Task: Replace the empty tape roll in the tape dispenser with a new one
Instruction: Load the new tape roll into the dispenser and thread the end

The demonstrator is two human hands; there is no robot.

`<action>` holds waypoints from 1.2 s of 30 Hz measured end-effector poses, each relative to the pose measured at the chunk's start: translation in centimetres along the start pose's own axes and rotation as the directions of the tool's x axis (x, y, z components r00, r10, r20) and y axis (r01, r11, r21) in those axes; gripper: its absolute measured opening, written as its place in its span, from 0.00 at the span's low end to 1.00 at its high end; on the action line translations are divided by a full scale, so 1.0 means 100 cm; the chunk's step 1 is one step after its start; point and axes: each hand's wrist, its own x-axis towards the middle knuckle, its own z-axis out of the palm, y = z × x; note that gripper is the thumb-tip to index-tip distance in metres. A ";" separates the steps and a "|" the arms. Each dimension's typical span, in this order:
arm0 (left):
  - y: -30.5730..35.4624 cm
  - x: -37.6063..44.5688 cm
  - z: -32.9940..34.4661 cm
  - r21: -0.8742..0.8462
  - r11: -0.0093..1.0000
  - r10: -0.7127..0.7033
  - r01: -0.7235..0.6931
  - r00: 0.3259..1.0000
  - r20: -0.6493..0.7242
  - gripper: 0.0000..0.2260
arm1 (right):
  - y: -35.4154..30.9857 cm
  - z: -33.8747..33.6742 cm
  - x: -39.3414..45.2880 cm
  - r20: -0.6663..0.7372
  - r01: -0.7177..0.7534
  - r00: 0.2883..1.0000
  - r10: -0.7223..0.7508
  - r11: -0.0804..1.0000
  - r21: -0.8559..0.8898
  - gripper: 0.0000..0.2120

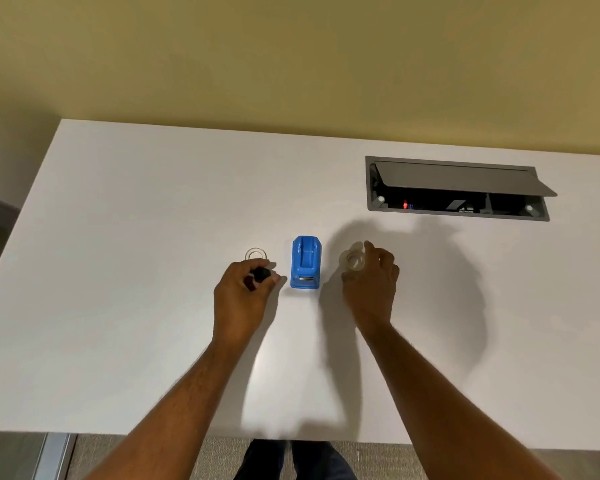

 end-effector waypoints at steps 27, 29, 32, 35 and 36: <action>0.032 0.015 -0.001 -0.369 0.929 0.102 0.041 0.926 0.362 0.12 | -0.061 -0.045 -0.028 0.411 -0.151 0.878 -0.246 0.672 0.725 0.24; 0.029 0.017 -0.002 -0.365 0.930 0.105 0.037 0.926 0.362 0.12 | -0.061 -0.043 -0.027 0.405 -0.132 0.878 -0.253 0.687 0.715 0.25; 0.028 0.018 -0.004 -0.366 0.929 0.090 0.044 0.936 0.339 0.12 | -0.061 -0.040 -0.027 0.395 -0.101 0.880 -0.262 0.709 0.697 0.25; 0.031 0.016 -0.006 -0.376 0.925 0.073 0.063 0.938 0.338 0.11 | -0.061 -0.039 -0.027 0.395 -0.086 0.877 -0.273 0.720 0.689 0.25; 0.030 0.016 -0.006 -0.375 0.924 0.061 0.076 0.938 0.340 0.11 | -0.061 -0.038 -0.027 0.395 -0.083 0.877 -0.274 0.724 0.685 0.25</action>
